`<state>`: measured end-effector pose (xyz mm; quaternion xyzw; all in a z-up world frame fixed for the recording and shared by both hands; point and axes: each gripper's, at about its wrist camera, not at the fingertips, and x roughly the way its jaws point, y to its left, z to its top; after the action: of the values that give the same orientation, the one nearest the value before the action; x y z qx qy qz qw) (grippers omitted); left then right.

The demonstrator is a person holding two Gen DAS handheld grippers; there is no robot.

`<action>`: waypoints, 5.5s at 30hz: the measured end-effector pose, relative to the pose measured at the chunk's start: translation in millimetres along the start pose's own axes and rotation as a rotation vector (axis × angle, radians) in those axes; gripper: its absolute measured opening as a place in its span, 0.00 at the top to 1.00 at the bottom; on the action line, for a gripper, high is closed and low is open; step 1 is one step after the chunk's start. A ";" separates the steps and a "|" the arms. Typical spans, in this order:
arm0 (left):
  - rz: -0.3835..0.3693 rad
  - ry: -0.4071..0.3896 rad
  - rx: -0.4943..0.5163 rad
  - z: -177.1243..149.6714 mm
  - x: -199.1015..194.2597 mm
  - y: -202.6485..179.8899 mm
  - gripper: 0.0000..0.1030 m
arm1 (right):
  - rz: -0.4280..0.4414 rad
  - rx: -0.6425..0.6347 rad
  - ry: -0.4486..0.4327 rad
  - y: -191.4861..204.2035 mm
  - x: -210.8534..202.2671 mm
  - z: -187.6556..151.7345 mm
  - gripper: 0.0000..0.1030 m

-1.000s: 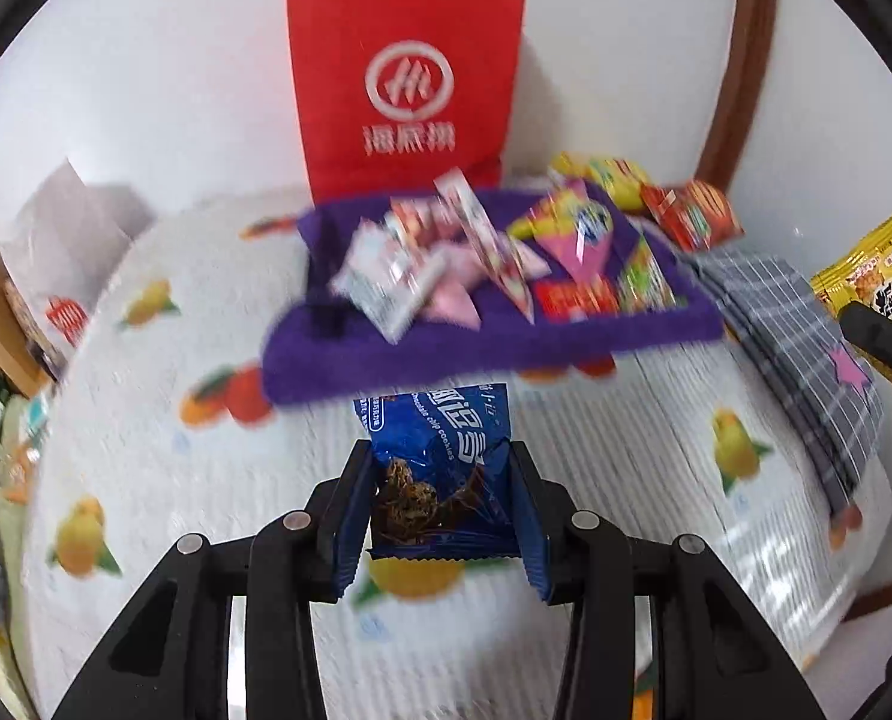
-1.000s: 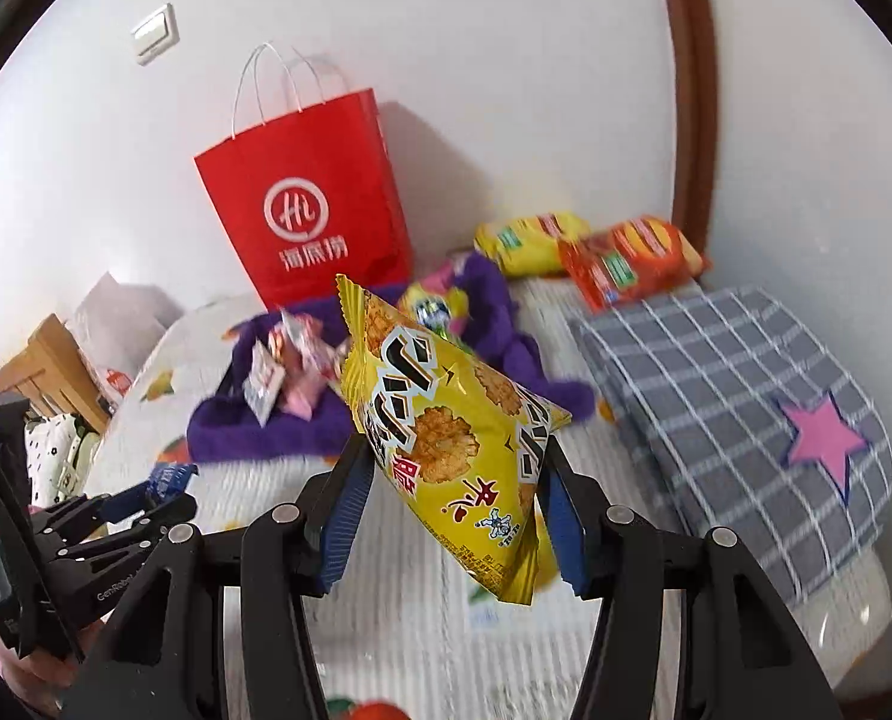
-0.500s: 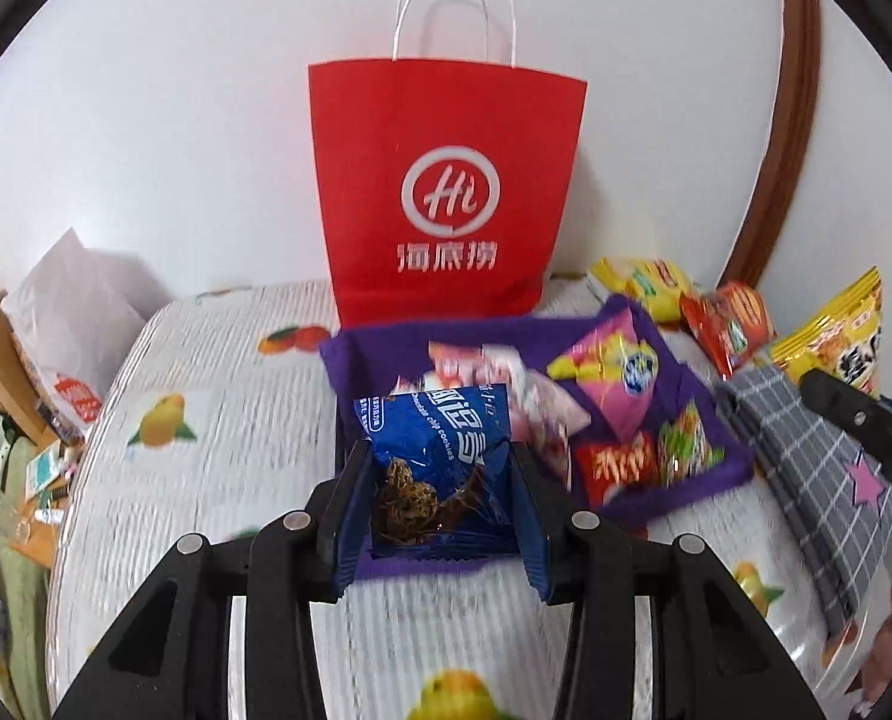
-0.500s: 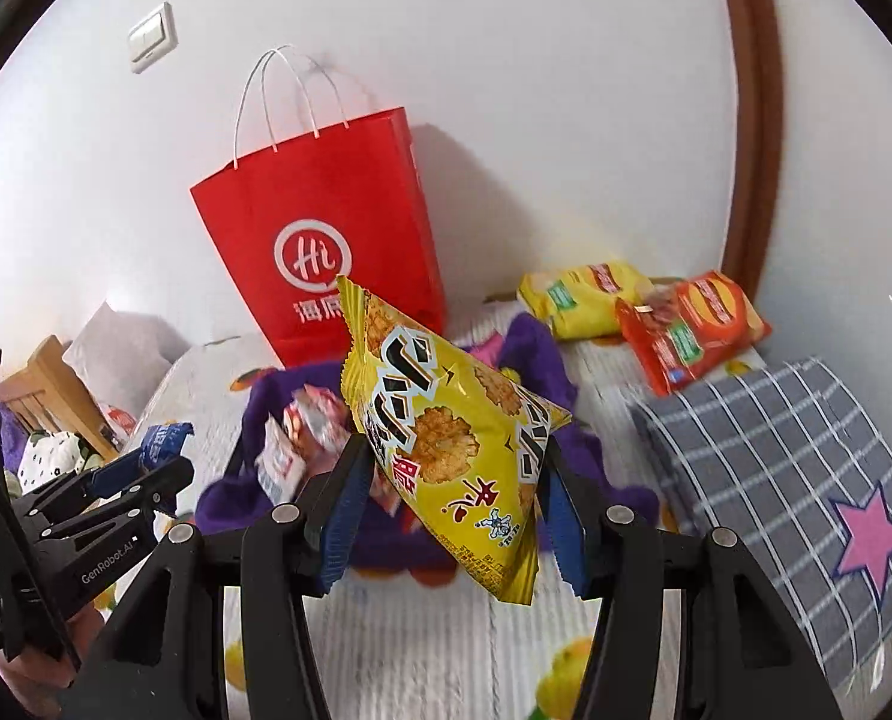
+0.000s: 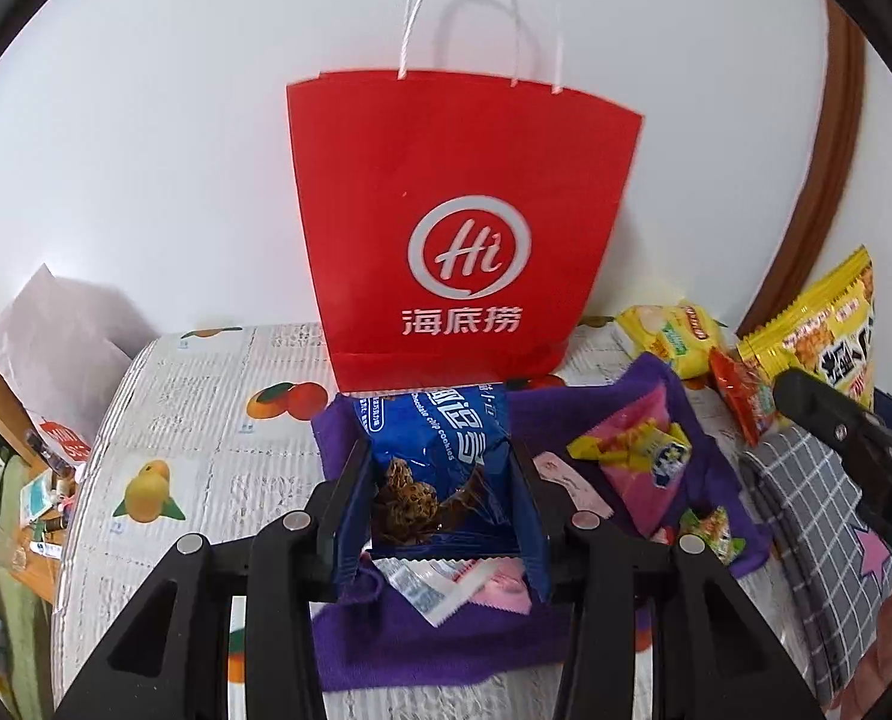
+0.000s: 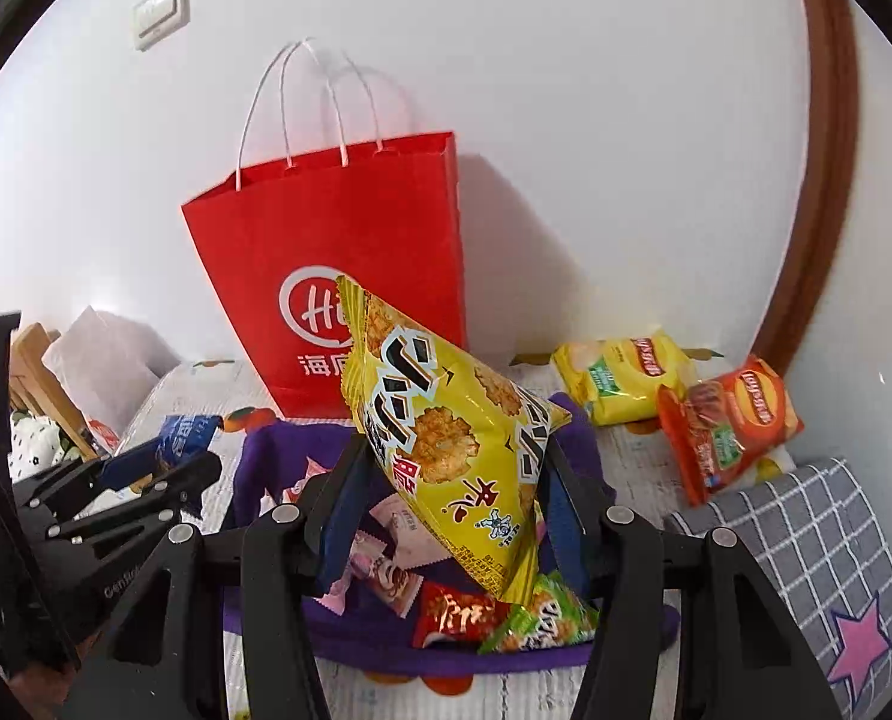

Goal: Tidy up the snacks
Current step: 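Carry the yellow chip bag and blue biscuit packet with both grippers over the towel, then open the right gripper to drop the yellow chip bag onto the towel, then lower the blue biscuit packet with the left gripper and open it onto the towel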

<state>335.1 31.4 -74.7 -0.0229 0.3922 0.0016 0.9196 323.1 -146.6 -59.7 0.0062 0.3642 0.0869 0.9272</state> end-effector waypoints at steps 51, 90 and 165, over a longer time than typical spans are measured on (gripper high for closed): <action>-0.009 0.135 -0.048 -9.5 59.7 24.4 0.60 | 0.130 -0.048 0.423 0.7 122.7 -30.1 0.47; -0.039 0.146 -0.070 -7.0 56.2 29.3 0.60 | 0.205 -0.045 0.449 13.0 123.1 -33.0 0.27; -0.062 0.161 -0.015 -5.8 42.9 6.1 0.32 | 0.024 -0.075 0.187 15.4 55.0 -1.2 0.27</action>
<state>360.4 36.6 -109.9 -0.0418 0.4642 -0.0258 0.8844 359.5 -122.4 -96.5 -0.0324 0.4457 0.1115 0.8876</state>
